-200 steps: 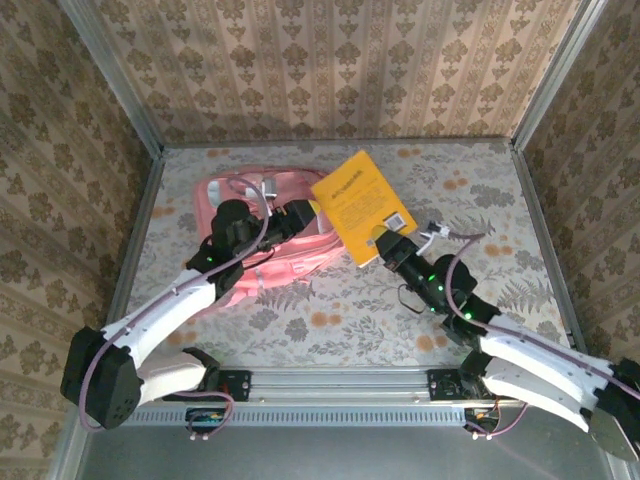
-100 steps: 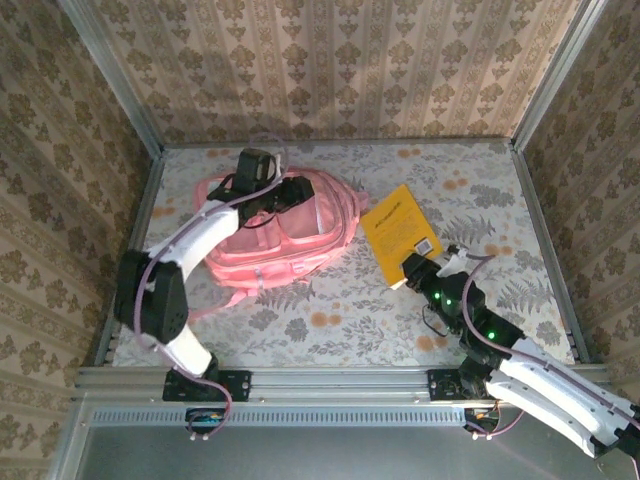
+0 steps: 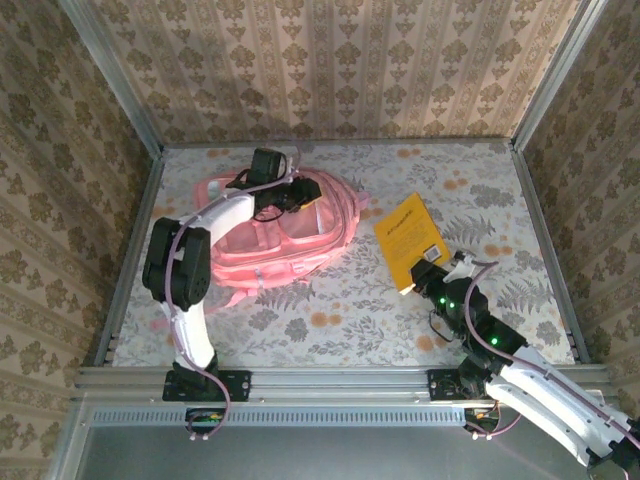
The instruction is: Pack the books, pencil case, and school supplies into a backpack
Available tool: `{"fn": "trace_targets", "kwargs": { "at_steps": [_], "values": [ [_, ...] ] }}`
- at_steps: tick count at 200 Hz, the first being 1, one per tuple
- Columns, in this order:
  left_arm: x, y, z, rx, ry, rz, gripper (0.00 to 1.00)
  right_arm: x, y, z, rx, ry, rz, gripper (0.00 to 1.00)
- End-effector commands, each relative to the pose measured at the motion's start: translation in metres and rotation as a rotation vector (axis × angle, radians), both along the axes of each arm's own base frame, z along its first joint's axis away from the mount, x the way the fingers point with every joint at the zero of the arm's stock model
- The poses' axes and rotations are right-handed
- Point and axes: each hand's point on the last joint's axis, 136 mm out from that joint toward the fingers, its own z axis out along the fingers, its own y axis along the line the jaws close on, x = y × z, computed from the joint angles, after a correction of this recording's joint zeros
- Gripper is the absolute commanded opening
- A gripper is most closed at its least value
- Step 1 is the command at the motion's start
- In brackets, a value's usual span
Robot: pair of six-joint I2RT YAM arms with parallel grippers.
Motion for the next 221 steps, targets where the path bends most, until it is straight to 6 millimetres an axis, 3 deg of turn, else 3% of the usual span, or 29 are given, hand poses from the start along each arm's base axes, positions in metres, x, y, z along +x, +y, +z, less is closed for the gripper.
{"fn": "trace_targets", "kwargs": {
  "at_steps": [1, 53, 66, 85, 108, 113, 152, 187, 221],
  "values": [
    [0.008, -0.005, -0.003, -0.022, 0.008, -0.007, 0.34, 0.003, 0.001, 0.021, 0.077, -0.065, 0.003, 0.00],
    [0.013, -0.011, -0.022, 0.027, 0.050, -0.022, 0.28, 0.004, 0.000, 0.017, 0.082, -0.051, 0.006, 0.00],
    [0.012, -0.009, -0.022, 0.056, 0.046, -0.024, 0.20, 0.004, 0.001, 0.017, 0.081, -0.050, 0.011, 0.00],
    [0.007, -0.012, -0.014, 0.088, 0.026, -0.060, 0.00, 0.004, 0.000, 0.019, 0.064, -0.048, 0.017, 0.00],
    [-0.008, -0.014, 0.014, 0.122, -0.034, -0.136, 0.00, 0.003, 0.001, 0.024, 0.010, -0.049, 0.037, 0.00],
    [-0.021, -0.026, 0.021, 0.134, -0.055, -0.181, 0.00, 0.002, 0.001, 0.025, -0.006, -0.049, 0.042, 0.00],
    [-0.082, -0.034, 0.083, 0.096, -0.152, -0.331, 0.00, -0.002, -0.006, 0.036, -0.120, -0.028, 0.050, 0.00],
    [-0.125, -0.018, 0.142, 0.022, -0.247, -0.381, 0.00, -0.006, 0.000, 0.049, -0.216, 0.000, 0.122, 0.00],
    [-0.150, 0.000, 0.178, -0.007, -0.309, -0.425, 0.00, -0.018, 0.034, 0.071, -0.165, -0.040, 0.321, 0.00]
  ]
}}
